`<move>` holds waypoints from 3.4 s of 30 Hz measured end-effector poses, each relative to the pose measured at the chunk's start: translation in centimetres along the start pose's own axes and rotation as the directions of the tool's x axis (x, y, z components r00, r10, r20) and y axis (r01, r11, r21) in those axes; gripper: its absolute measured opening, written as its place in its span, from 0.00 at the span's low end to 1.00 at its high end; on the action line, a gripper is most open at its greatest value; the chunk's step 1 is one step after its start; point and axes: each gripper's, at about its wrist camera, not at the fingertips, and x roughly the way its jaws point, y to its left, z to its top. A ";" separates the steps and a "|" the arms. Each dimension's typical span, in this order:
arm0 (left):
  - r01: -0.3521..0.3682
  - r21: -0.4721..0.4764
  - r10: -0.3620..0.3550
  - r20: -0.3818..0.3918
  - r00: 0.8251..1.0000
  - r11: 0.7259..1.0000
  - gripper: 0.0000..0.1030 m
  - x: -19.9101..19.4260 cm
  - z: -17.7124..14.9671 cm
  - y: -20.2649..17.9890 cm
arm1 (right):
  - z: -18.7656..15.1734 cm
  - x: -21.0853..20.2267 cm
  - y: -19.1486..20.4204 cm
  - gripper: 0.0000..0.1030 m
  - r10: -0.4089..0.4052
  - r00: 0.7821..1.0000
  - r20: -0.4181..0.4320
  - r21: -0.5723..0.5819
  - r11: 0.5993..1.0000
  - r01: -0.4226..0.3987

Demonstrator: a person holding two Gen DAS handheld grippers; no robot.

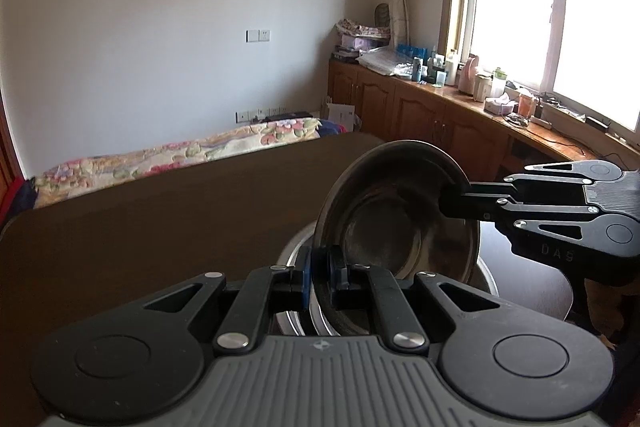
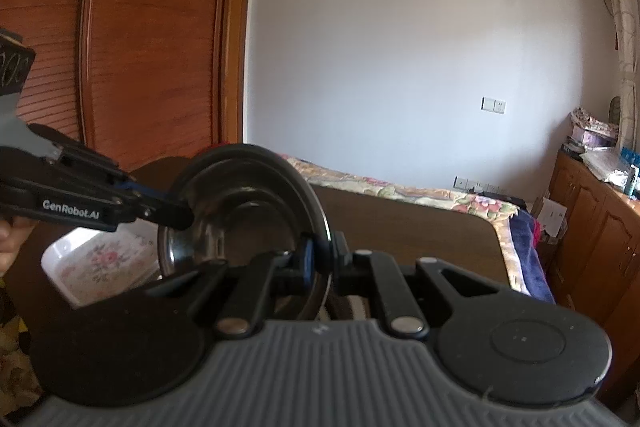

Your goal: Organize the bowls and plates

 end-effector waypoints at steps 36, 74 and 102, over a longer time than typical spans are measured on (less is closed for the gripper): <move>-0.022 -0.011 0.022 -0.004 1.000 1.000 0.43 2.4 -2.0 -0.5 | -2.6 1.9 0.8 0.37 0.045 0.999 -0.018 0.069 0.997 -0.043; -0.130 -0.155 0.169 0.268 0.948 0.979 1.00 -1.8 -9.0 -3.5 | -7.3 -2.0 1.8 1.00 -0.094 0.980 0.173 0.139 0.988 0.070; -0.093 -0.149 0.123 0.205 0.971 0.984 0.72 0.5 -9.2 -4.0 | -7.6 -0.6 1.1 0.60 -0.037 0.995 0.094 0.200 0.980 0.017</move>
